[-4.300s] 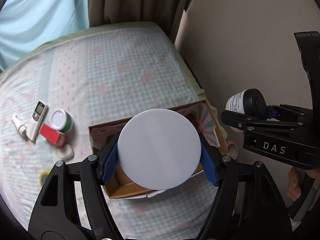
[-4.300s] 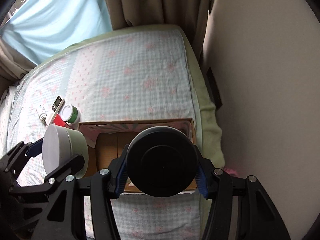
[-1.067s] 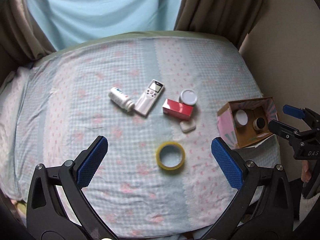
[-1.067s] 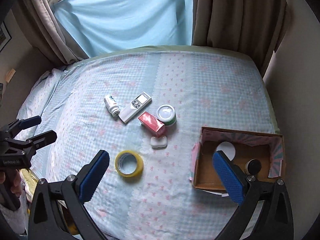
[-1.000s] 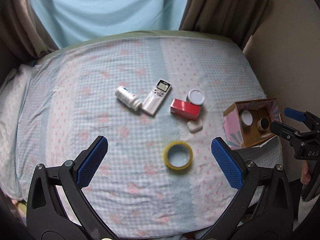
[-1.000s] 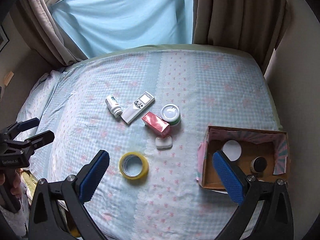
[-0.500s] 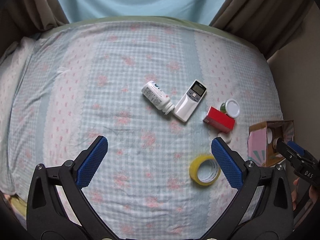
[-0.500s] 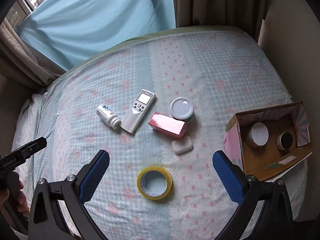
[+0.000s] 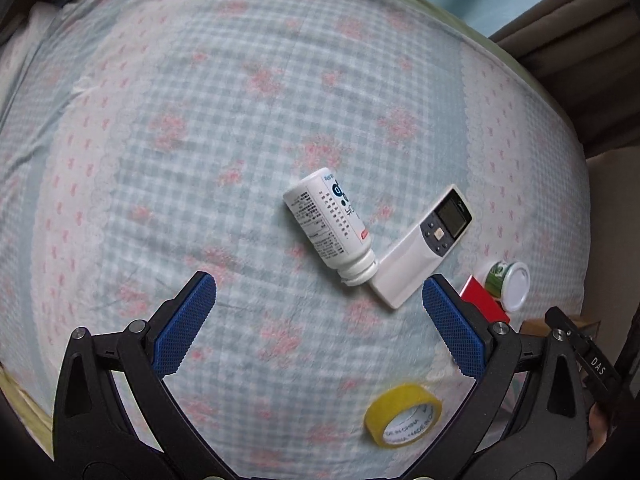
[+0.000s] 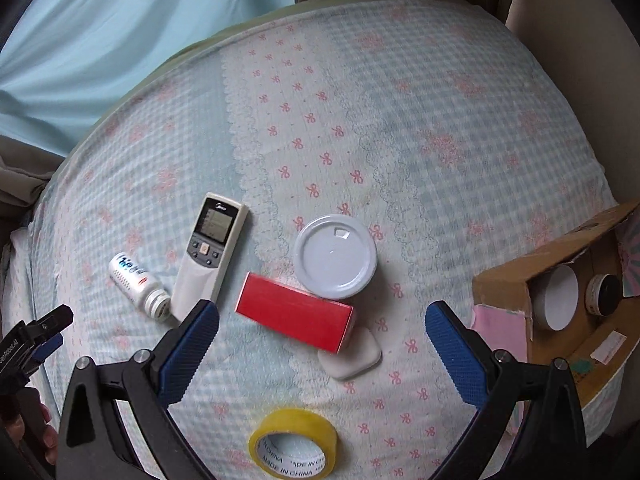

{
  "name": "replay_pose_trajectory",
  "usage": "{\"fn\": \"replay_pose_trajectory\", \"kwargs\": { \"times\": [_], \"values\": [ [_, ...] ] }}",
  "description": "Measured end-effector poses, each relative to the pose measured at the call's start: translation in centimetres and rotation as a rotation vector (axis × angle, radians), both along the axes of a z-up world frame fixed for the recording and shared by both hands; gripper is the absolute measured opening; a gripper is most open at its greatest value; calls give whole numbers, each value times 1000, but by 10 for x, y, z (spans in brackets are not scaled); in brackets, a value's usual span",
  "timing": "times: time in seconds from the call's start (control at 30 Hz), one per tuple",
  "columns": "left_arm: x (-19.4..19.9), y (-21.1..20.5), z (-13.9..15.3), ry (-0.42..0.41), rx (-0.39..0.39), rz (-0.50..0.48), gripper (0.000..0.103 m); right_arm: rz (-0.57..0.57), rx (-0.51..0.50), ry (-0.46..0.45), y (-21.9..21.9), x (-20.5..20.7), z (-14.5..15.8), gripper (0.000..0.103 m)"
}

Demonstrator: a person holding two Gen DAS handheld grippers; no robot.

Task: Organize rigid objects
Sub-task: 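Grasp white pill bottle with left gripper while right gripper grasps white-lidded green jar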

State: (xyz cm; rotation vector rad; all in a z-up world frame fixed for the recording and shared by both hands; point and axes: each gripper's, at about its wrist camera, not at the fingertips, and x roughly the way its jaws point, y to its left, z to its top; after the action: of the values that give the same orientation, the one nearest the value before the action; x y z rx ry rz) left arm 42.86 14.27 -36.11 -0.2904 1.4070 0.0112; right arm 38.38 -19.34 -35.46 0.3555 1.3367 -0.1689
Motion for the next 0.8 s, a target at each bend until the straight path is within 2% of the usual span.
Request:
{"fn": "replay_pose_trajectory", "kwargs": {
  "times": [0.17,0.4,0.57,0.6,0.7,0.8],
  "values": [
    [29,-2,-53,81,-29,67,103,-59,3,88,-11,28,-44,103],
    [45,3,-99,149,-69,194,101,-87,-16,194,-9,47,-82,103],
    [50,0,-116,171,-70,245,90,-94,-55,256,-7,53,-101,103],
    [50,-2,-119,174,-67,250,85,-100,-57,261,-7,53,-104,103],
    [53,-12,-127,189,-57,240,77,-103,-58,268,-7,51,-109,90],
    [54,-24,-130,172,-34,211,71,-106,-52,278,-8,48,-115,88]
  ]
}}
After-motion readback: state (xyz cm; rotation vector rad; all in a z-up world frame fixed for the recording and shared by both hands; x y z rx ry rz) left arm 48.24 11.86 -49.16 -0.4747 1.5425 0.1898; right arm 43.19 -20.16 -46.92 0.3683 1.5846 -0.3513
